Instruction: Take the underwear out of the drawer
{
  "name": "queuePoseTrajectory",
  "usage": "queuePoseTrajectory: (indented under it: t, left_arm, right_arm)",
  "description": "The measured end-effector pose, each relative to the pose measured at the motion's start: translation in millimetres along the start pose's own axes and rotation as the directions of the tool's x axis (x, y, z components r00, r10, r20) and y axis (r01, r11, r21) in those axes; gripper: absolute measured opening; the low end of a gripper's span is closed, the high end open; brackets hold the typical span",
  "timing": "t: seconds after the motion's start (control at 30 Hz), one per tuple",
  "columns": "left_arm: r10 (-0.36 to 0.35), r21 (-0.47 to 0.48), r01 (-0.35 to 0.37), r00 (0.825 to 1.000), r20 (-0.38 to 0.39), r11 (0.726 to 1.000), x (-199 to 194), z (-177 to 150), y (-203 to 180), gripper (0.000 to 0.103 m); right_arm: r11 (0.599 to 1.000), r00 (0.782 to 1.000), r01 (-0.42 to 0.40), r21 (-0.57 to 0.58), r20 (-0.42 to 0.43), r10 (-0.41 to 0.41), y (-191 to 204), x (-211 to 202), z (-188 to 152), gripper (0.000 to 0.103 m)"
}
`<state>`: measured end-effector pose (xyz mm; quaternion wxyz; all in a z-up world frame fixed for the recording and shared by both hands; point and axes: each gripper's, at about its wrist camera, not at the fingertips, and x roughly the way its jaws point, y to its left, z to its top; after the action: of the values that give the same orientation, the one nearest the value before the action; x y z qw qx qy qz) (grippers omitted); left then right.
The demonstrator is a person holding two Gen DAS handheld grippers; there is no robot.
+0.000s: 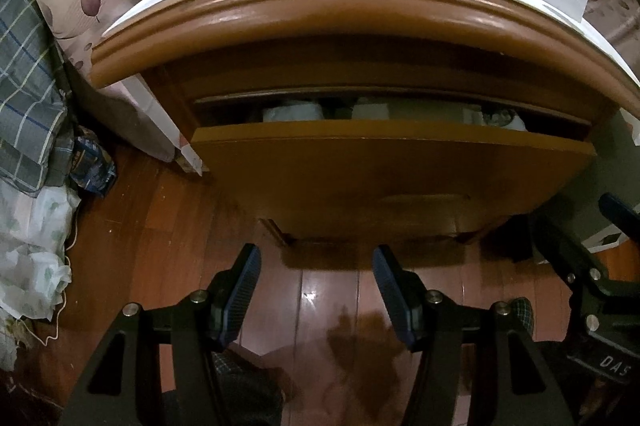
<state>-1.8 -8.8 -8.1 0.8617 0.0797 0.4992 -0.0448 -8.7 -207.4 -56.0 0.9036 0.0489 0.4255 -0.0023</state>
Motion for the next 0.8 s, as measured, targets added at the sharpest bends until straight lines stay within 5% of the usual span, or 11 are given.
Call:
queuePoseTrajectory:
  t: [0.8]
  left_arm:
    - [-0.006, -0.006, 0.006, 1.000, -0.004, 1.000, -1.7, 0.5, 4.6, 0.060]
  right_arm:
    - [1.000, 1.000, -0.003, 0.001, -0.002, 0.003, -0.5, -0.9, -0.1, 0.102]
